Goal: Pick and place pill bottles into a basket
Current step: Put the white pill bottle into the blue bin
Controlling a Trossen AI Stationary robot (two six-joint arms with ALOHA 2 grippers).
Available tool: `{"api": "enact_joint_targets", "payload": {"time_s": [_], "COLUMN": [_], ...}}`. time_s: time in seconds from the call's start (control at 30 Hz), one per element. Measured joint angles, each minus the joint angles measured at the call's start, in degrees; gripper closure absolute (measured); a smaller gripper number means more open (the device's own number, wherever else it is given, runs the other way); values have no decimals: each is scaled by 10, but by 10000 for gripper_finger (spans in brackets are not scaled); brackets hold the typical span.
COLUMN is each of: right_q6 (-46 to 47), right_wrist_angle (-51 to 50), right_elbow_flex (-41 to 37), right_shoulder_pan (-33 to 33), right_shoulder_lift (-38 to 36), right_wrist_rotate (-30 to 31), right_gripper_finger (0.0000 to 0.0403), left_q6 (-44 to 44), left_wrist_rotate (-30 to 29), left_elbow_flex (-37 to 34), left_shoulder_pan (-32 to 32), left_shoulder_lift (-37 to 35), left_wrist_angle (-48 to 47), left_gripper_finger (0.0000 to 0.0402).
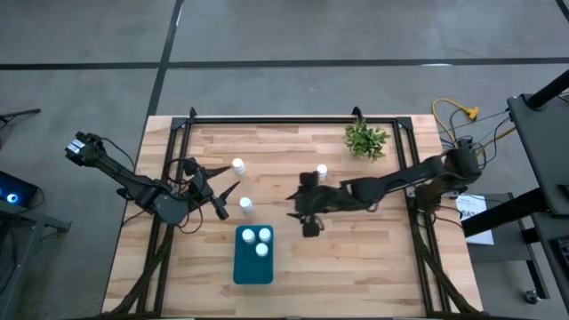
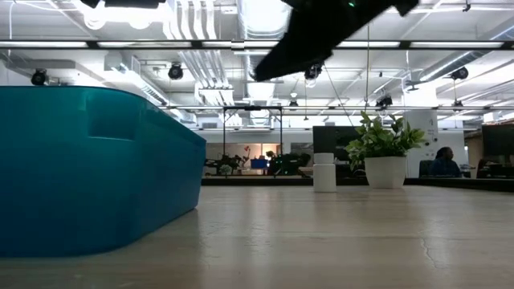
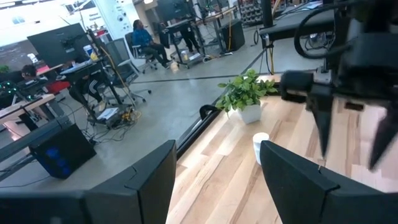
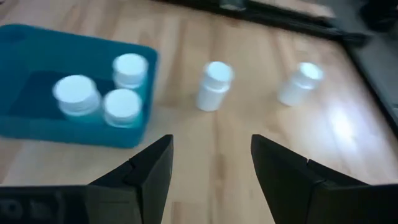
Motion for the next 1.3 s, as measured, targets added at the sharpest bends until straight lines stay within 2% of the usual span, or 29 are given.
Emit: {"api": "enact_joint_targets", "payload": {"time_s": [0.17,0.43,0.63,0.87,1.03,1.3], "right_q6": [13,22,-3,-25,-48,-27], "right_wrist_angle": [56,154,302,331,339,523], "right_elbow_flex": [-96,-226,-317,-364,-399,-511], "right_shoulder_pan": [-8,-52,-92,-177,-228,-315], "right_shoulder_lift": [-64,-134,-181,-235,-251,-251], "right_wrist_rotate": [52,54,-65,-260,-288,-334], "right_gripper_finger": [197,197,197,197,197,197], "left_q6": [0,-1,-1,-1,-1,-1], "left_wrist_rotate": [0,0,0,0,0,0], "left_elbow_flex": [0,0,0,0,0,0], "left_shoulder_pan": [0,0,0,0,0,0], "left_shoulder_lift": [0,1,1,1,1,1], "left_wrist_angle": [0,1,0,1,1,1], "left_gripper_finger": [187,187,187,187,187,187]}}
